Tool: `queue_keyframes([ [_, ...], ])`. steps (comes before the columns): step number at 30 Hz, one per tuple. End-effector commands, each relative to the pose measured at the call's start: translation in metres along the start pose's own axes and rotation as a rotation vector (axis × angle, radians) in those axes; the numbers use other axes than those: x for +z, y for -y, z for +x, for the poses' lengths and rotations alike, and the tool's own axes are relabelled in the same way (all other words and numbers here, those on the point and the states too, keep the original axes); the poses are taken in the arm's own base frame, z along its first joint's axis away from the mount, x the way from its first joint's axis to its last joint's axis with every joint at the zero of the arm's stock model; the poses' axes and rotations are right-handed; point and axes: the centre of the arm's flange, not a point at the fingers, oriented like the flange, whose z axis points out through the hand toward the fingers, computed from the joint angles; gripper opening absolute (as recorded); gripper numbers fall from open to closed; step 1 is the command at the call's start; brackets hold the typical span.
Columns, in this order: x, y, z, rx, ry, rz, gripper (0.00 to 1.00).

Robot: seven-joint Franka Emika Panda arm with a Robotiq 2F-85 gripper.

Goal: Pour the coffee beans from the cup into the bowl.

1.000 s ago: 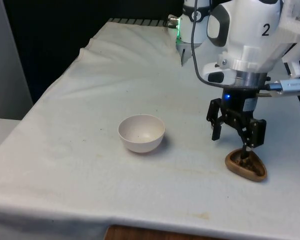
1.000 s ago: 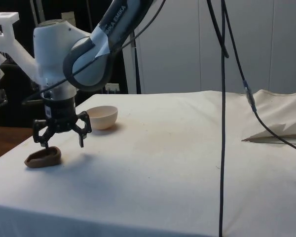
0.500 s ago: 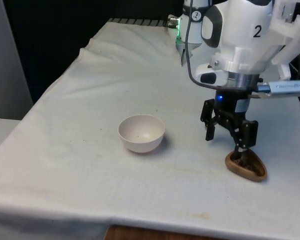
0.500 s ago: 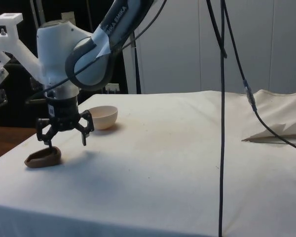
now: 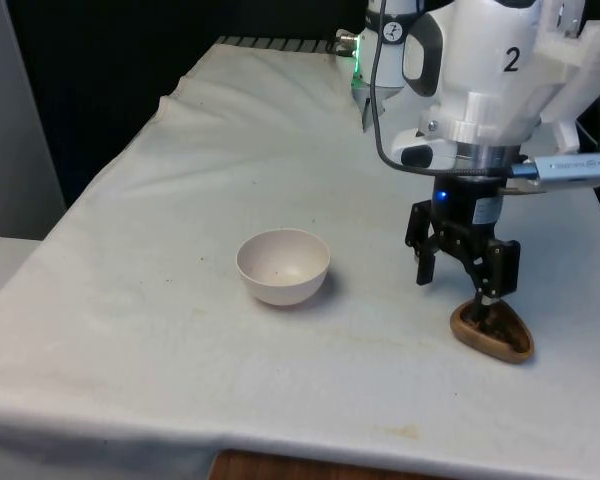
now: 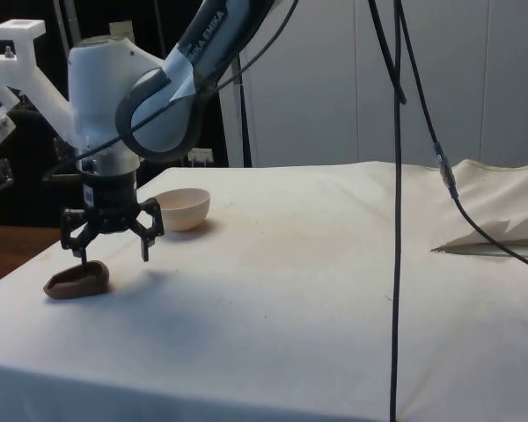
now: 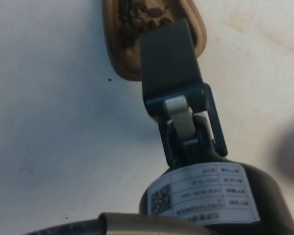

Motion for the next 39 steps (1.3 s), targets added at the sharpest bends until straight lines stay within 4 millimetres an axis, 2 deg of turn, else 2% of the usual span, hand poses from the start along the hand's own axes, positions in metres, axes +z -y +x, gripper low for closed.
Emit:
queue_keyframes([
  [1,0.0009,0.001,-0.0013,0.0,0.011,0.022,1.0],
  [21,0.0016,0.0007,-0.0012,0.006,0.005,0.014,0.98],
  [25,0.0013,-0.0001,-0.0007,0.005,0.001,0.008,0.77],
  [26,0.001,0.0009,-0.0012,0.005,0.004,0.014,0.77],
  [28,0.0012,0.0004,-0.0008,0.006,0.003,0.012,0.65],
  [29,0.0012,0.0004,-0.0008,0.006,0.003,0.012,0.54],
  [36,0.0015,-0.0003,-0.0008,0.004,0.002,0.006,0.16],
  [37,0.0013,0.0007,-0.0014,0.004,0.003,0.011,0.16],
  [39,0.001,0.0009,-0.0012,0.004,0.003,0.011,0.0],
])
